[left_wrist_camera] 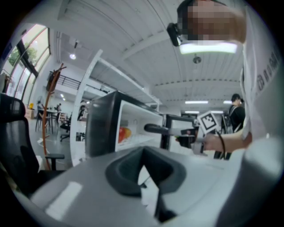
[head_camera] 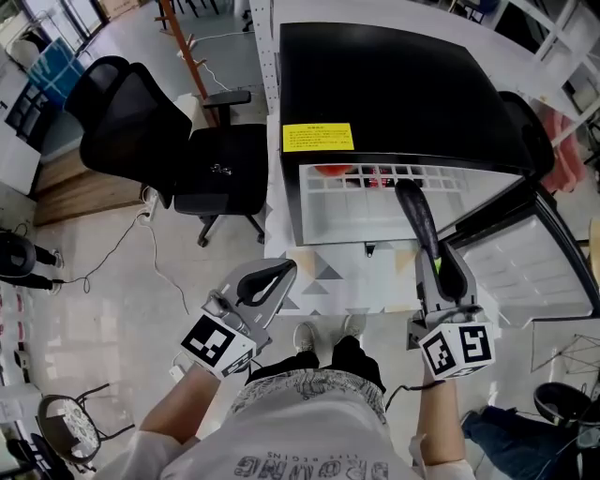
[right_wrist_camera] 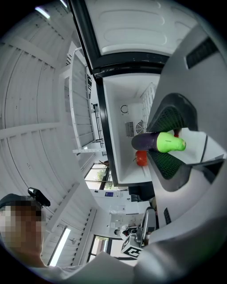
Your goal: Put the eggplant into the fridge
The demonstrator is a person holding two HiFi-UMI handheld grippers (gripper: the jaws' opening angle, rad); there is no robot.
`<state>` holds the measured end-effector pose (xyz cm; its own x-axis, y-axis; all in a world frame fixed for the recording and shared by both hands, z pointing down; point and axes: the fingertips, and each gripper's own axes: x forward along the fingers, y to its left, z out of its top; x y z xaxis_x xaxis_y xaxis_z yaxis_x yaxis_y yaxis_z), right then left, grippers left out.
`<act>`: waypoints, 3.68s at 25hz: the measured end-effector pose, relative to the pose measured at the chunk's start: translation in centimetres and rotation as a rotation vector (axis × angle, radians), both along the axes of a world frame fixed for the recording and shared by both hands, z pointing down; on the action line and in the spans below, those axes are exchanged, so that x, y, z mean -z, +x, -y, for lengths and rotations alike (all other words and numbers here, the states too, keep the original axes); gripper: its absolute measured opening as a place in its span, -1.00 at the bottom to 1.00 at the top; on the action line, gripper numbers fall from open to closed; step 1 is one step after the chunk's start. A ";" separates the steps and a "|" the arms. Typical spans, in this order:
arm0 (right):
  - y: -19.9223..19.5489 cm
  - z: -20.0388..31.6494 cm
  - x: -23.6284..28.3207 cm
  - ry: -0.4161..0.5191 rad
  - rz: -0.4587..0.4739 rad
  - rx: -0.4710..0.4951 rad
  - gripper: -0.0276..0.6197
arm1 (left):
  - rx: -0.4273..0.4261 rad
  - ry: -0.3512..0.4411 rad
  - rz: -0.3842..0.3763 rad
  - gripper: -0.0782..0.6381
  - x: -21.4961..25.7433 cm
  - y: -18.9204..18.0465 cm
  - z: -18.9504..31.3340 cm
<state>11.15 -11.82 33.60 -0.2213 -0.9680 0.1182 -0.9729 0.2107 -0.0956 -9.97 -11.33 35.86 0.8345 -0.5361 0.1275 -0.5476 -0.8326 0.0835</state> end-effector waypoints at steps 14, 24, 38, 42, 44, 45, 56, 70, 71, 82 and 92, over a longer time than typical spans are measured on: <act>4.9 7.1 -0.4 0.025 -0.043 -0.061 -0.51 | 0.009 -0.026 0.024 -0.76 -0.6 3.7 2.0; 6.6 11.0 -1.0 0.021 -0.075 -0.054 -0.51 | 0.033 -0.043 0.045 -0.76 -0.5 6.5 2.5; 7.8 14.4 -1.4 0.018 -0.108 -0.091 -0.51 | 0.075 -0.069 0.063 -0.76 -1.1 7.5 2.9; 7.9 15.1 -1.3 0.019 -0.120 -0.101 -0.51 | 0.083 -0.074 0.066 -0.76 -1.3 7.4 3.0; 7.8 15.5 -1.4 0.014 -0.136 -0.105 -0.51 | 0.087 -0.077 0.067 -0.76 -1.4 7.3 3.1; 7.8 15.7 -1.5 0.009 -0.148 -0.107 -0.51 | 0.088 -0.078 0.066 -0.76 -1.4 7.2 3.1; 8.3 17.3 -3.1 -0.052 -0.247 -0.137 -0.51 | 0.093 -0.089 0.062 -0.76 -2.0 7.1 3.8; 8.3 18.3 -4.1 -0.098 -0.311 -0.145 -0.51 | 0.087 -0.094 0.065 -0.76 -2.1 7.2 4.7; 8.3 18.3 -4.2 -0.102 -0.318 -0.145 -0.51 | 0.087 -0.094 0.066 -0.76 -2.2 7.2 4.8; 8.0 18.4 -4.8 -0.150 -0.379 -0.127 -0.50 | 0.083 -0.093 0.071 -0.76 -2.3 7.5 4.7; 7.6 18.4 -4.9 -0.167 -0.372 -0.105 -0.44 | 0.080 -0.094 0.074 -0.76 -2.4 7.6 4.2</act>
